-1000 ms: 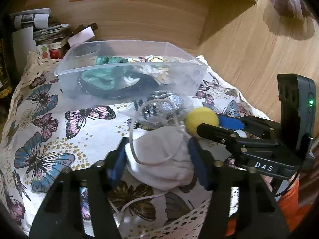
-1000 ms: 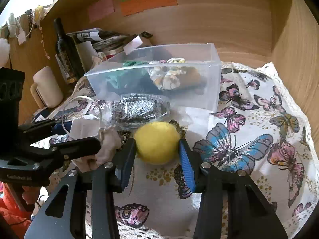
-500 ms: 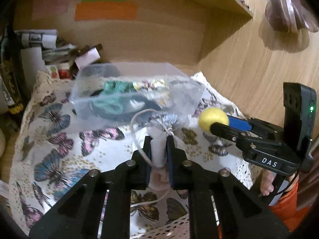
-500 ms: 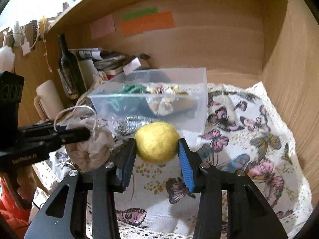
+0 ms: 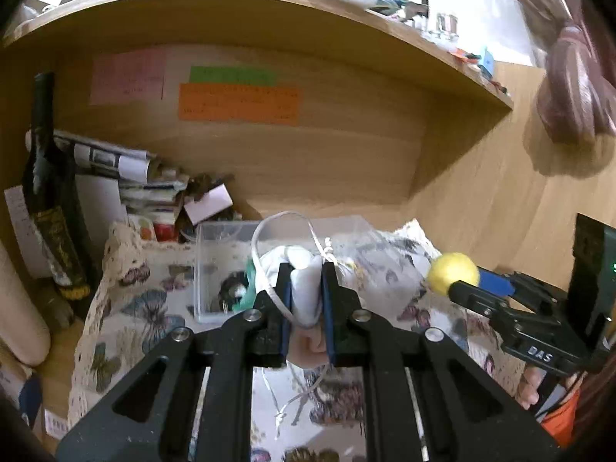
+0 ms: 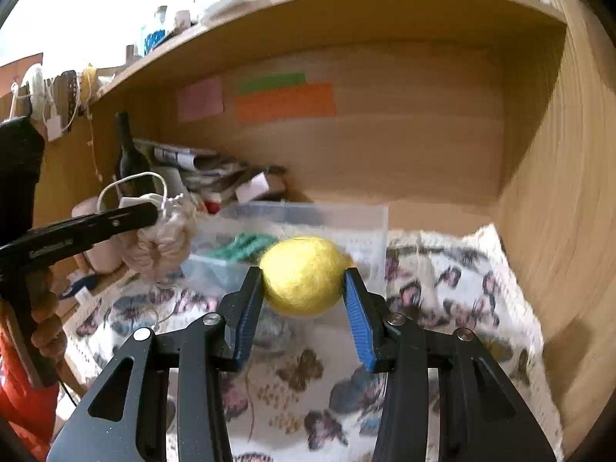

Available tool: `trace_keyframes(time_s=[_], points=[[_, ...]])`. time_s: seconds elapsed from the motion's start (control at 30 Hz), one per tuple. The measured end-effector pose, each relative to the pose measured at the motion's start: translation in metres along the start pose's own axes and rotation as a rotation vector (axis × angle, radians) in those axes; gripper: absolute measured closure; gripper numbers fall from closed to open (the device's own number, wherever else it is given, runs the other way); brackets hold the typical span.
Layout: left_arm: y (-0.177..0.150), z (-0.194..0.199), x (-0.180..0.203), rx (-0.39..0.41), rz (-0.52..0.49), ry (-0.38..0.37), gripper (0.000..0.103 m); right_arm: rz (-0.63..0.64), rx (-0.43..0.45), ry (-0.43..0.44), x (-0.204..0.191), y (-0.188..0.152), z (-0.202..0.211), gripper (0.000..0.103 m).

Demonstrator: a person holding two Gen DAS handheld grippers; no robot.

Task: Organize soft objects
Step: 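Carry the bag and ball into the box and open both tools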

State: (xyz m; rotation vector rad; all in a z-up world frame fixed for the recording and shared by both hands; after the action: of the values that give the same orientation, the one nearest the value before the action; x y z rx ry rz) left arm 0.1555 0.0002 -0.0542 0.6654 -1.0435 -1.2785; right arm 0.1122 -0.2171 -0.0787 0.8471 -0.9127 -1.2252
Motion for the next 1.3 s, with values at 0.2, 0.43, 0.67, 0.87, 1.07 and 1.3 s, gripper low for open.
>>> trace_keyframes(time_s=[0.2,0.43,0.67,0.87,1.07,1.3], points=[[0.025,-0.02,0.002,0.032,-0.038,0.043,0.089,0.031,0.038,-0.012,0.004,0.025,-0.009,0.064],[0.041,-0.045,0.006,0.045,-0.078,0.076,0.089,0.032,0.021,-0.01,0.014,0.035,-0.035,0.064],[0.02,-0.089,0.002,-0.083,-0.107,0.078,0.089,0.012,-0.082,0.02,0.025,0.021,-0.072,0.064],[-0.006,-0.114,-0.003,-0.2,-0.113,0.07,0.089,0.018,-0.157,0.01,0.025,0.005,-0.094,0.064],[-0.019,-0.117,-0.005,-0.248,-0.12,0.068,0.077,0.055,-0.186,-0.011,0.022,0.001,-0.1,0.062],[-0.017,-0.099,-0.003,-0.22,-0.123,0.067,0.036,0.036,-0.16,-0.022,0.023,0.007,-0.092,0.04]])
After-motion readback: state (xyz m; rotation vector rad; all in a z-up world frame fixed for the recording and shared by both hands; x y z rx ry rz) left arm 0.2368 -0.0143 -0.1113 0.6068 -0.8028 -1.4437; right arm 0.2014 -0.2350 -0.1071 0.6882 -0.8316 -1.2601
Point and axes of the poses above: each gripper's, at about its wrist camera, not at the fingertips, and z roughly against the way its jaws point, x to its right, y to its top, the point moved 7 cm from there along -z, roughly the way its jaws point, and after that the axes turned 5 degrees about z, right-handed, at the moved point
